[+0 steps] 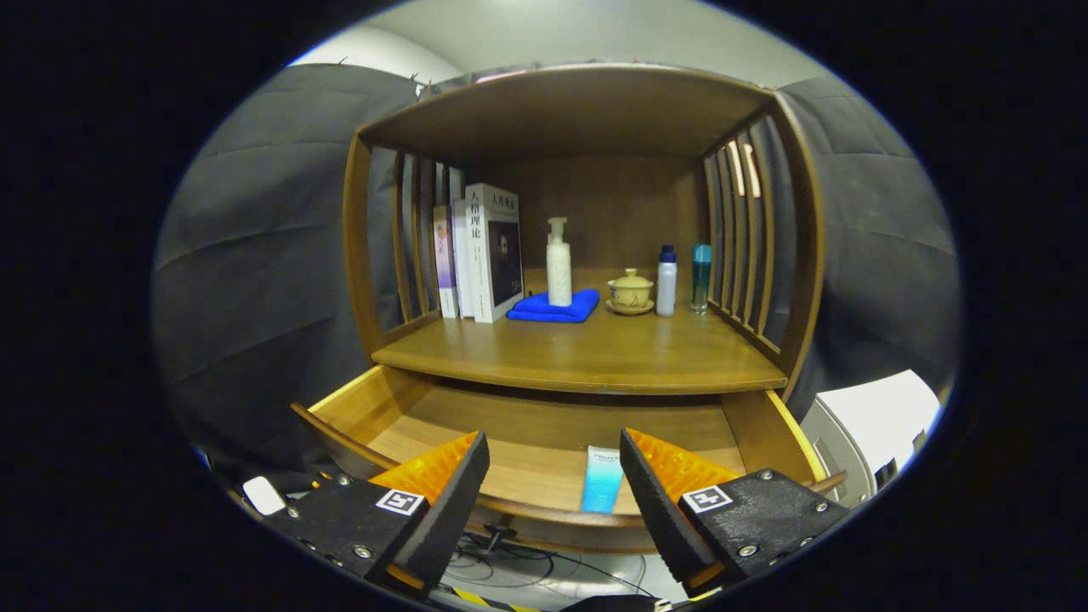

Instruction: Pull open the drawer, take out the items inside it, and place them on the countertop above the cabinet.

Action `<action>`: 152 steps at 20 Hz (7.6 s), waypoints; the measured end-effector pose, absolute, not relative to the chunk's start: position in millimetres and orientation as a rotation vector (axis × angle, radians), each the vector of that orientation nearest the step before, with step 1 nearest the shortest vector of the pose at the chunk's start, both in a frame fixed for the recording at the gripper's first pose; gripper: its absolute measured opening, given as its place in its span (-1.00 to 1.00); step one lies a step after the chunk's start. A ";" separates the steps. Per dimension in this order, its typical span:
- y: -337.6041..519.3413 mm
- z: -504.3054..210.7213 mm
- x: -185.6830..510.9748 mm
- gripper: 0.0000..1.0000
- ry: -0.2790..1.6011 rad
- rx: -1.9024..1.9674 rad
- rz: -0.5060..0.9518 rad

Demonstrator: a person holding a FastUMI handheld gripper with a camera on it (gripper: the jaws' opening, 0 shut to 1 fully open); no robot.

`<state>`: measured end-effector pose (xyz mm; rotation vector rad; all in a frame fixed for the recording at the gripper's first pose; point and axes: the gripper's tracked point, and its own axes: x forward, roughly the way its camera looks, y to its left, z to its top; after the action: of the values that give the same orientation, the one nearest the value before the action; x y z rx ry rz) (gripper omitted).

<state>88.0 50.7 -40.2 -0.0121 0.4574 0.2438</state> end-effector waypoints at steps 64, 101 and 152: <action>30.9 -102.4 127.5 -0.06 0.864 -0.002 0.286; 25.1 -7.2 237.3 0.89 0.410 -0.097 0.089; 90.4 -143.1 27.7 0.87 0.338 -0.008 0.009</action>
<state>27.7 90.4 -143.1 -0.0075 0.3376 0.0090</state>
